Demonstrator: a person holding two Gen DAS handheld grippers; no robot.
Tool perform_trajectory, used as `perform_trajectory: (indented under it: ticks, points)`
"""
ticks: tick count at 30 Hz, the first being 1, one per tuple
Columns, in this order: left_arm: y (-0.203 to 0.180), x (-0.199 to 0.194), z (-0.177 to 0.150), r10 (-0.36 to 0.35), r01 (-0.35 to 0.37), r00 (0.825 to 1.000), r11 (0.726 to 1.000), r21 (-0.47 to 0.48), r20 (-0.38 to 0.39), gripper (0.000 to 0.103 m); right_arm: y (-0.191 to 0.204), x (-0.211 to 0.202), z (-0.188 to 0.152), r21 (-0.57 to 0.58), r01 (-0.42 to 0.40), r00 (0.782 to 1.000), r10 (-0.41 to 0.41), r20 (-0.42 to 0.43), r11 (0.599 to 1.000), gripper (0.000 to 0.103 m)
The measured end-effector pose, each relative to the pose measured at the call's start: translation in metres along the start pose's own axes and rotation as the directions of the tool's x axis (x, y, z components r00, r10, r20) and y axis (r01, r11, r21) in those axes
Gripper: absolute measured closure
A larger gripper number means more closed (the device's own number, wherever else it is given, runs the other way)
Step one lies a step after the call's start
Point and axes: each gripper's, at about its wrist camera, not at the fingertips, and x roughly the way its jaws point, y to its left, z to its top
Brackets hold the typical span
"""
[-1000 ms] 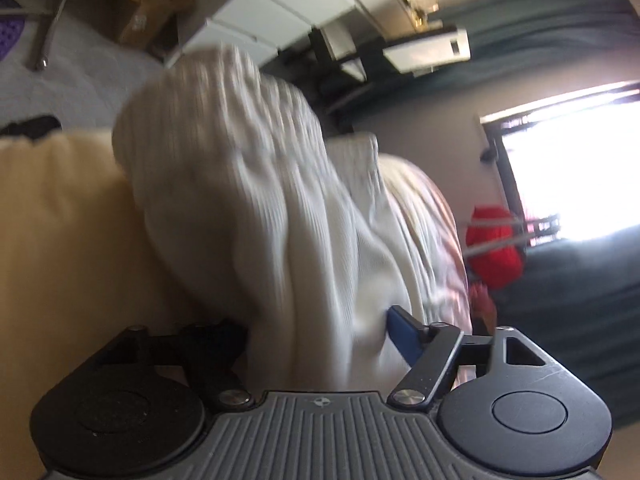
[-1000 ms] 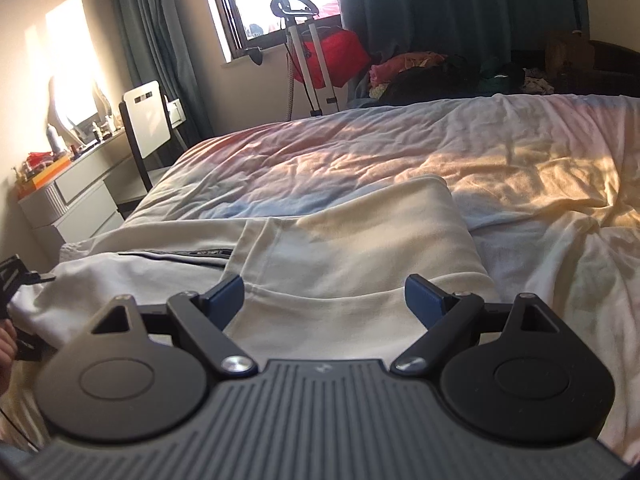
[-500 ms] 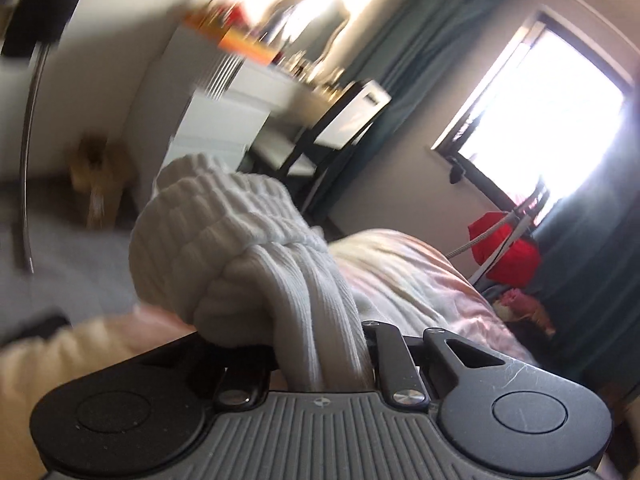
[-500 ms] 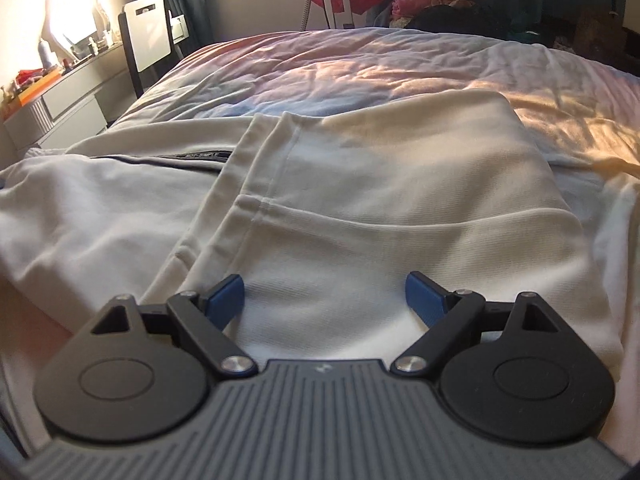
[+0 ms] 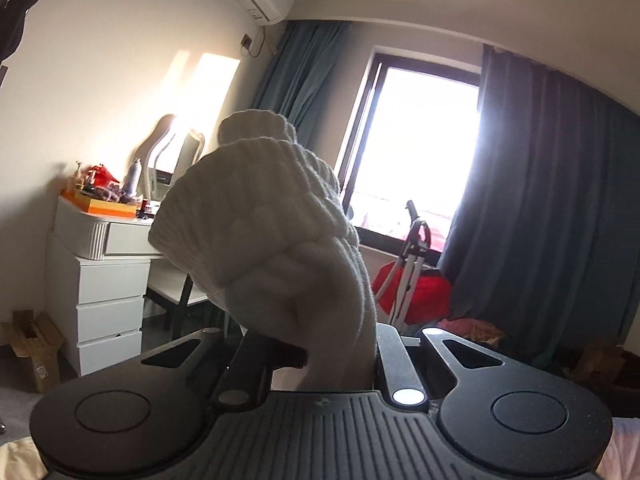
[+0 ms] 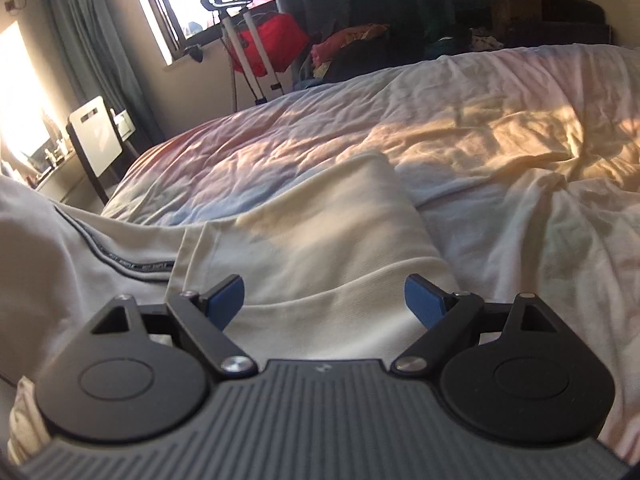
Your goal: Fold clothes
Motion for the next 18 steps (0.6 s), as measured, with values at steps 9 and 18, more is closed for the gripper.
perform_trajectory:
  ticks: [9, 18]
  points:
    - [-0.132, -0.011, -0.104, -0.112, 0.109, 0.994, 0.958, 0.267, -0.003, 0.090, -0.078, -0.019, 0.036, 0.263, 0.002, 0.994, -0.031, 0.108, 0.965, 0.014]
    - [-0.255, -0.012, -0.257, -0.243, 0.263, 0.964, 0.779, 0.570, -0.112, 0.090, -0.110, -0.033, 0.047, 0.309, 0.033, 0.977, -0.096, 0.190, 0.951, 0.014]
